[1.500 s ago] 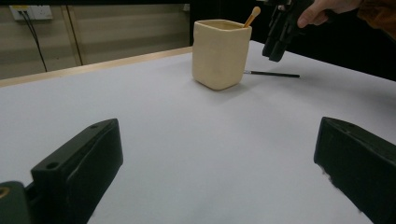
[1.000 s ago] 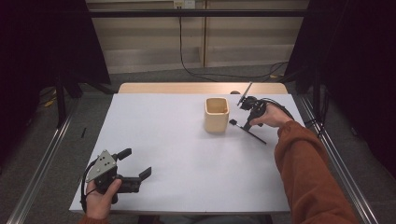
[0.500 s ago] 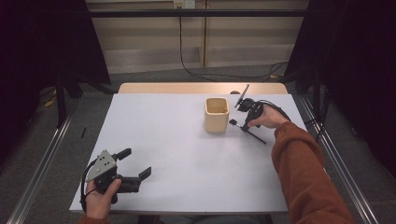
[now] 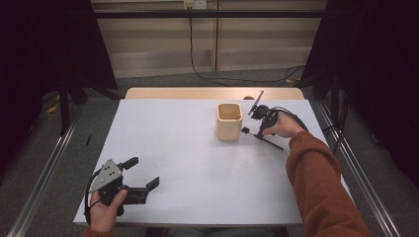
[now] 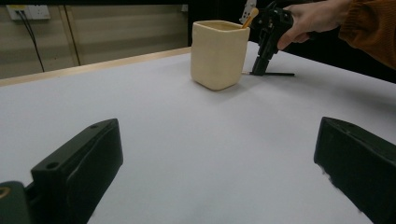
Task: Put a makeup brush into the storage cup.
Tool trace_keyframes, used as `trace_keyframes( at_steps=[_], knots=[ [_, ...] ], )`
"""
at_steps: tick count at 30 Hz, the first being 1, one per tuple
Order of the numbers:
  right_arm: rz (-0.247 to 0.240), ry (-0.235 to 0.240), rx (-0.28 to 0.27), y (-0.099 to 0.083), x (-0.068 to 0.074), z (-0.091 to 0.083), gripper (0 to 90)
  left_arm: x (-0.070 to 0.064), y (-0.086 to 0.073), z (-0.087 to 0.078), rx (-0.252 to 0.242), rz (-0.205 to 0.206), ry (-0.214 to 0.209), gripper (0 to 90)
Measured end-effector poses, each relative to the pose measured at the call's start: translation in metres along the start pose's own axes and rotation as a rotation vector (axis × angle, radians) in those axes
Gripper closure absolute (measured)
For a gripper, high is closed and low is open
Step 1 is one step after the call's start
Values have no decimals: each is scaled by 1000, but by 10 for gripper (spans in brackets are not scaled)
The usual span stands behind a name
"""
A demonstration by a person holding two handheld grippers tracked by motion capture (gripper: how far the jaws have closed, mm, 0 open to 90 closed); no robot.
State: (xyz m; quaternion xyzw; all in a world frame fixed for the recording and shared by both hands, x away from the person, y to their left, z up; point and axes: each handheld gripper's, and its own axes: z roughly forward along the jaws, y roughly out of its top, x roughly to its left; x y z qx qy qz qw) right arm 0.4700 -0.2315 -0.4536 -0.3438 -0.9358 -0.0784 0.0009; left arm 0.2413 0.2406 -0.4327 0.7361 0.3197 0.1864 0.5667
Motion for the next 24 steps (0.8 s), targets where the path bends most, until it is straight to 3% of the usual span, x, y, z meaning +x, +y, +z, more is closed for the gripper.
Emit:
trace_keyframes(
  at_steps=[3, 10, 16, 24],
  knots=[
    [32, 16, -20, -3, -1, 0, 868, 0, 0, 0, 1, -1, 1, 13],
    [19, 8, -27, -4, 0, -1, 868, 1, 0, 0, 2, 0, 3, 13],
    [43, -4, -64, -9, -1, -12, 868, 0, 0, 1, 2, -2, 1, 13],
    [72, -49, -124, -16, -1, -24, 868, 0, 0, 1, 4, 2, -2, 13]
  ],
)
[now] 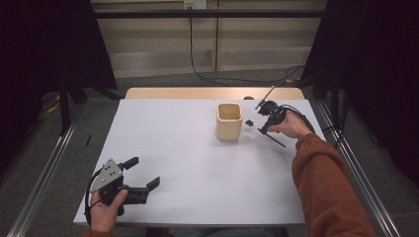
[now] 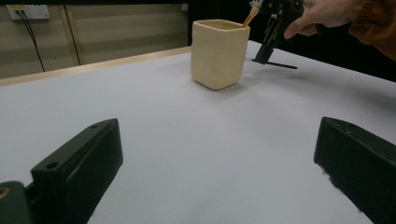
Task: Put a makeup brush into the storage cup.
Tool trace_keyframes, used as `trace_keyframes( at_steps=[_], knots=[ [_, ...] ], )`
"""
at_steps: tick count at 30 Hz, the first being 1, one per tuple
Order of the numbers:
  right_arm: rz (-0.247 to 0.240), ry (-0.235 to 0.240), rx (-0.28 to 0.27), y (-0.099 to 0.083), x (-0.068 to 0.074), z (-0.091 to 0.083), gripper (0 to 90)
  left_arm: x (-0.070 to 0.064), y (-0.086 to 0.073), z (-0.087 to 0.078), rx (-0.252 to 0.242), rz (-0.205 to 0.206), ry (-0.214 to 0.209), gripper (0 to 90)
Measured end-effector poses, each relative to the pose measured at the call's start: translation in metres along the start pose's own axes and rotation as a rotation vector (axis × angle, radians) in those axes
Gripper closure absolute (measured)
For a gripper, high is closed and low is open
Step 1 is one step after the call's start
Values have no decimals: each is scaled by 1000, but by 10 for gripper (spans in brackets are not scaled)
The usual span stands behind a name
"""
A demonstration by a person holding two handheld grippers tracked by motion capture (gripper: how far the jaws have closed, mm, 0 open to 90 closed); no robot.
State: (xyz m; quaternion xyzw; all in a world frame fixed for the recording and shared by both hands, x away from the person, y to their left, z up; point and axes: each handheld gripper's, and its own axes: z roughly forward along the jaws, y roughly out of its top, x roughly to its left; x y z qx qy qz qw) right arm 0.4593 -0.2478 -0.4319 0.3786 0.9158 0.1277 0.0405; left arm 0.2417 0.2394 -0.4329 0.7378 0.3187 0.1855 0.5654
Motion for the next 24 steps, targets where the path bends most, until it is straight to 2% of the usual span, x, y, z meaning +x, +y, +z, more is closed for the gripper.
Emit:
trace_keyframes(
  at_steps=[7, 8, 9, 10, 12, 18, 19, 21, 24],
  knots=[
    [26, -1, -43, -2, 0, -10, 868, 0, 0, 0, -4, 0, -1, 13],
    [20, -14, -51, -3, 0, -10, 868, 0, 0, 0, -5, -2, 1, 13],
    [38, -30, -57, -3, 2, -12, 868, -1, 0, 0, -8, -3, 5, 13],
    [41, -20, -68, -3, 2, -12, 868, -1, 0, -1, -8, 1, 6, 13],
    [45, -42, -78, -3, 2, -14, 868, -1, 0, -1, -9, 1, 7, 13],
    [76, -53, -140, -6, 4, -21, 868, 0, 0, -1, -10, 1, 8, 13],
    [75, -54, -148, -8, 5, -21, 868, 0, 0, -1, -10, 3, 7, 13],
    [62, -101, -136, -9, 9, -21, 868, -1, 0, -1, -7, 4, 8, 13],
    [69, -101, -169, -13, 13, -23, 868, -1, 1, -1, -6, 8, 7, 13]
  ],
)
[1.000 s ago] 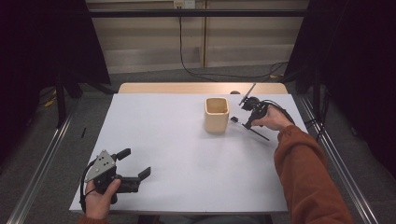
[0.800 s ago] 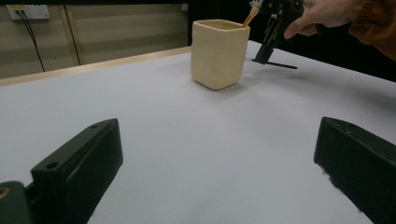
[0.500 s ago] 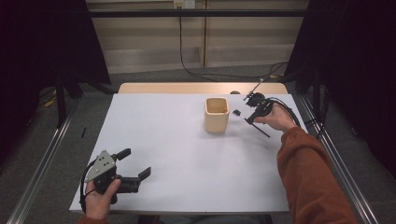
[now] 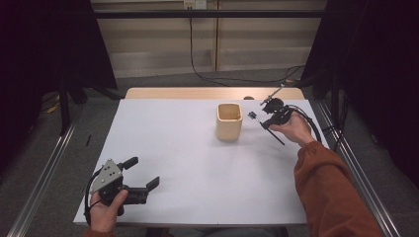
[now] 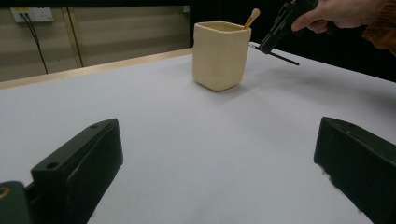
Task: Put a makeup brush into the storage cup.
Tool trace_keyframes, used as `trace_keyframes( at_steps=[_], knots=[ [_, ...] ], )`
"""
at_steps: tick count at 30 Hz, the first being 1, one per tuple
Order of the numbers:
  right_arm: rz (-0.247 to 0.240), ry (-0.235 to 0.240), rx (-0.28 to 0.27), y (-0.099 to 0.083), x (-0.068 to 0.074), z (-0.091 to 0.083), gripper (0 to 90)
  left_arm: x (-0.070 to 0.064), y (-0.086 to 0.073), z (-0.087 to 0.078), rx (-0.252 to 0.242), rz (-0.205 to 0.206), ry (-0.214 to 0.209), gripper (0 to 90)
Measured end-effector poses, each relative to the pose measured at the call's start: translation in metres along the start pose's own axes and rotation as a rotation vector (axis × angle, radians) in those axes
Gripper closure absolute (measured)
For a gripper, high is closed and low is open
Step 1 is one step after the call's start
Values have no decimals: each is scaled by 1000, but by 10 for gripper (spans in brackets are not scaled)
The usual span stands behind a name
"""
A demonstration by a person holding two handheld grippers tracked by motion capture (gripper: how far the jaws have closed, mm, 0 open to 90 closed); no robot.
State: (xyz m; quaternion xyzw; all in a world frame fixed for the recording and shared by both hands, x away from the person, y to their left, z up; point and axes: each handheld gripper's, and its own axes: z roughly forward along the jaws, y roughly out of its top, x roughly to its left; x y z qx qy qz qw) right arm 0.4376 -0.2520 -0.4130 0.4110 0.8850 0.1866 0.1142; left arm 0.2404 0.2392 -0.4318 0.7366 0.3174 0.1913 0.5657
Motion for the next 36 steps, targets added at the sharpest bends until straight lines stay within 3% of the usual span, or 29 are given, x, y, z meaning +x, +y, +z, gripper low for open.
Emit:
trace_keyframes(
  at_steps=[8, 15, 29, 36],
  knots=[
    [42, 11, -96, -5, 3, -10, 868, 0, 0, 0, -1, 0, 0, 13],
    [88, 34, -226, -12, 4, -17, 868, 0, 0, 0, -3, -4, 0, 13],
    [160, 82, -428, -38, -6, -20, 868, 0, 0, 0, 4, 0, 2, 13],
    [152, 111, -516, -41, -5, -24, 868, 0, 0, 0, 2, -1, 3, 13]
  ],
)
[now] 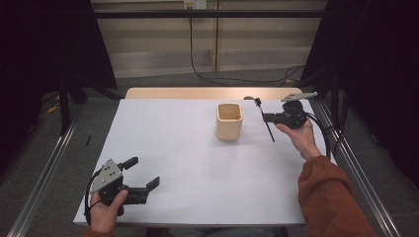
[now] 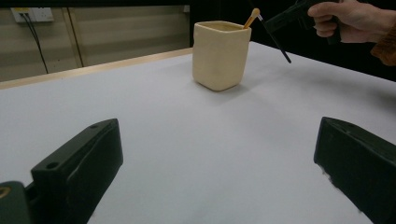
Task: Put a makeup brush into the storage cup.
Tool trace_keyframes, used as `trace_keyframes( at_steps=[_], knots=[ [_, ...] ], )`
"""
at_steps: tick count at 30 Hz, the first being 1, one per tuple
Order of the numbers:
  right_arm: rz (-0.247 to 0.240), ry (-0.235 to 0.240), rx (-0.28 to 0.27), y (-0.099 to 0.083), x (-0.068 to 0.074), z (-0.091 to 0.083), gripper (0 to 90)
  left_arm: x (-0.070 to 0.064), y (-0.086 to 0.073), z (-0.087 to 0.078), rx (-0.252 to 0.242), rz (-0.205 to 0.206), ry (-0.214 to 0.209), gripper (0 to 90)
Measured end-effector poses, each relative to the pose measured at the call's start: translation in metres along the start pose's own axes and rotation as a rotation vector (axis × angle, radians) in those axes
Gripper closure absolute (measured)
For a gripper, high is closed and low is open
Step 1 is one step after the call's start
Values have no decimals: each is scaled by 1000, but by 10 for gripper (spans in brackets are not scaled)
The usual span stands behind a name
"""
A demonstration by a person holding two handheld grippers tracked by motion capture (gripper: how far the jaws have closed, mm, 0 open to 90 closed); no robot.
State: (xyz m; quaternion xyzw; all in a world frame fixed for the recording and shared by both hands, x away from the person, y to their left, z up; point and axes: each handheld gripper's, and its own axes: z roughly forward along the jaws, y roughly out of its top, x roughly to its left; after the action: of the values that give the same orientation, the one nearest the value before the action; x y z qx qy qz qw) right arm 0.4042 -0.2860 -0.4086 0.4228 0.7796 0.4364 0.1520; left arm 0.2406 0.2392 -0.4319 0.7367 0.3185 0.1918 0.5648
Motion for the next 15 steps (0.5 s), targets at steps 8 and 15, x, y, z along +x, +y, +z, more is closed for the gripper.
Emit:
trace_keyframes(
  at_steps=[8, 15],
  knots=[
    [-15, 18, -81, 0, 7, -2, 868, 0, -1, 1, 1, -5, 2, 13],
    [32, 55, -166, -10, 4, -7, 868, 0, -1, 1, 1, -5, 3, 13]
  ],
)
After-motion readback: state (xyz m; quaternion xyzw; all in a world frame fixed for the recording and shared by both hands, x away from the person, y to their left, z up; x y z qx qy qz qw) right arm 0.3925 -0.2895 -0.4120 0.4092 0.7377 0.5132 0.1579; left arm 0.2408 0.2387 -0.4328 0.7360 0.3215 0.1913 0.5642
